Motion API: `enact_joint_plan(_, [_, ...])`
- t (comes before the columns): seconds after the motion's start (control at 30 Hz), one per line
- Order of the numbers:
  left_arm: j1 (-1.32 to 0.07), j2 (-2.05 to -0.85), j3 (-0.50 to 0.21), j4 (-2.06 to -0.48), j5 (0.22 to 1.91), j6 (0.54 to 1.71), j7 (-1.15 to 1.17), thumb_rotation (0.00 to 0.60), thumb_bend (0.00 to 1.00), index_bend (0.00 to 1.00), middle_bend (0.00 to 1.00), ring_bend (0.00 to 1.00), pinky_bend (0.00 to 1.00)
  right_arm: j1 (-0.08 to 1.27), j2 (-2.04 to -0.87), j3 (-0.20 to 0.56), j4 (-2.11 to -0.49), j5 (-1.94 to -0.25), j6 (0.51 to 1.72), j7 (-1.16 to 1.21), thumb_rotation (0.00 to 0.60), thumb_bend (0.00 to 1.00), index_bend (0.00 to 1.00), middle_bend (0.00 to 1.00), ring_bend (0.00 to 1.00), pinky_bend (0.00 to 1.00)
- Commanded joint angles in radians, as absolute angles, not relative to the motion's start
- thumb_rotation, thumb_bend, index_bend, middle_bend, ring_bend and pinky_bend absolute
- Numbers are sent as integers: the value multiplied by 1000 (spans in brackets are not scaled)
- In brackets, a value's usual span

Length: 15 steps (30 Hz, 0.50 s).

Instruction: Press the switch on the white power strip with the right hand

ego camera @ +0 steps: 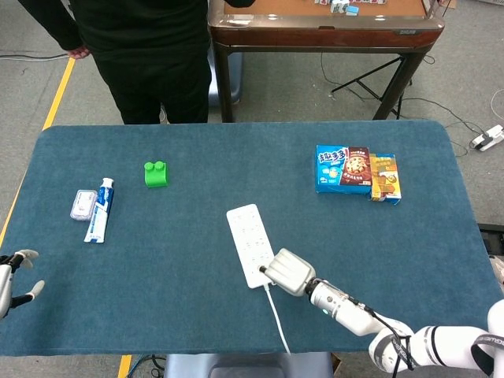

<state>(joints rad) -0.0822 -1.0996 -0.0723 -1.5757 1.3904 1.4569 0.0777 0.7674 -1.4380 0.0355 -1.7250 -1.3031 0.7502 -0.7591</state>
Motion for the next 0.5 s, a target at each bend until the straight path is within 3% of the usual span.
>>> enact_joint_plan(0.03, [-82, -1099, -73, -1576, 1390, 1456, 76, 600, 227, 456, 485, 428, 588, 772, -1442, 31, -1719, -1299, 753, -756, 600, 1000, 279, 978, 1000, 1000])
enact_joint_plan(0.5, [-81, -1096, -74, -1577, 1388, 1457, 74, 600, 227, 456, 485, 429, 588, 796, -1457, -5, -1690, -1267, 758, -749, 600, 1000, 279, 978, 1000, 1000])
